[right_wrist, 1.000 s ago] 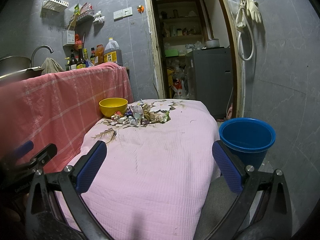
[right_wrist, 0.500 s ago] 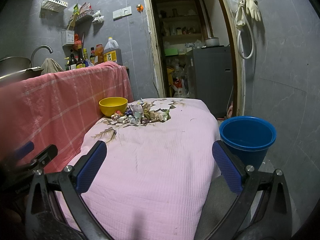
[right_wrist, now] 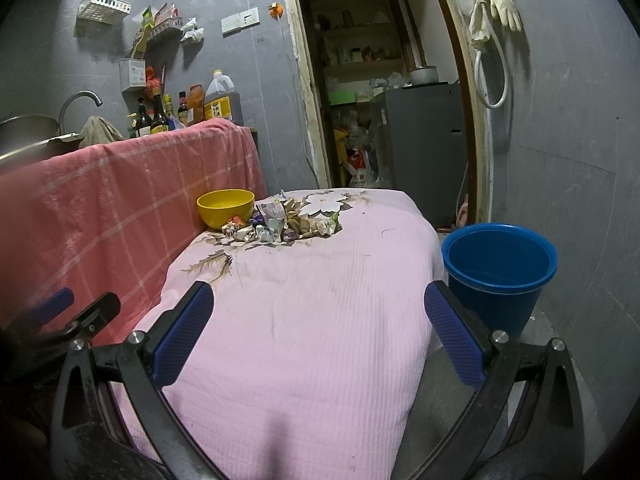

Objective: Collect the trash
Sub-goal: 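Reach both grippers toward the trash pile on the table, then grasp the silver ribbon wrapper with left gripper while right grasps crumpled paper, then carry both items over the blue bucket and open both grippers, then move both grippers back toward the trash on the table, then grasp white foil scrap with left gripper while right grasps a brown shell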

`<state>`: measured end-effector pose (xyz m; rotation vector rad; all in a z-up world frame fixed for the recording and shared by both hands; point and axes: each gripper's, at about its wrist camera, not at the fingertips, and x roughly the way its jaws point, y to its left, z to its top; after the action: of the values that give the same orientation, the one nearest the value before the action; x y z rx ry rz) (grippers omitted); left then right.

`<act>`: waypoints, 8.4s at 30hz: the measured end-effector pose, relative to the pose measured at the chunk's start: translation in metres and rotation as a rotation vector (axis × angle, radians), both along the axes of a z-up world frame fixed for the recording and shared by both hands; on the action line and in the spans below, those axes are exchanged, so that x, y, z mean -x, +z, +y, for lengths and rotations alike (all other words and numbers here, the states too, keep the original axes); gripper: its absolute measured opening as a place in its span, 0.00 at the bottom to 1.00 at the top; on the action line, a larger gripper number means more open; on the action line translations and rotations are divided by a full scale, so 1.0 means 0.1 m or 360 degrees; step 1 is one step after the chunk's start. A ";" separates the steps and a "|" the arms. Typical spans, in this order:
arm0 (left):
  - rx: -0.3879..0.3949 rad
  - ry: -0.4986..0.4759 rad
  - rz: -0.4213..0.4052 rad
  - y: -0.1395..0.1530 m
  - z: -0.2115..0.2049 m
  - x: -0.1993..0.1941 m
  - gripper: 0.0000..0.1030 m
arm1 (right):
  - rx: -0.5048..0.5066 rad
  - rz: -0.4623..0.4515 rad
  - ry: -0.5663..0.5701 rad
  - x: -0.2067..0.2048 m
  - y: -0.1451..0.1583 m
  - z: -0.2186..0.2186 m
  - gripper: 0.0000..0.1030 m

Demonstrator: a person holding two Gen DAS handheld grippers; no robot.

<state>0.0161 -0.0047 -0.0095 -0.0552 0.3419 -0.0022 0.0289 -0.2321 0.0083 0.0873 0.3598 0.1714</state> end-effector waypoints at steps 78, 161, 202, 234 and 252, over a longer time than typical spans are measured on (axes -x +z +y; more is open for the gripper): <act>0.0139 -0.0106 0.0764 -0.48 0.19 -3.37 0.56 | 0.0142 0.0739 0.0219 -3.40 -0.67 0.36 0.85; 0.0250 -0.1063 0.0544 0.38 -2.67 -3.37 0.69 | -0.0253 0.0119 -0.0650 -2.19 0.19 -2.50 0.95; 0.0130 0.0010 -0.0256 0.68 0.27 -1.76 0.98 | 0.0007 -0.0396 0.0065 -1.71 0.67 0.18 1.00; 0.0110 -0.0103 0.0393 -0.12 0.10 -2.87 0.90 | 0.0138 0.0340 0.0248 -2.94 -0.30 0.28 1.00; 0.0427 -0.0330 0.0791 -0.44 0.01 -3.38 0.34 | 0.0236 0.0766 0.0472 -3.42 -0.71 0.60 0.71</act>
<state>0.3538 -0.0033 -0.0533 -0.2886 0.8422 -0.2436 0.3711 -0.1719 -0.0630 -0.0751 0.8648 0.4186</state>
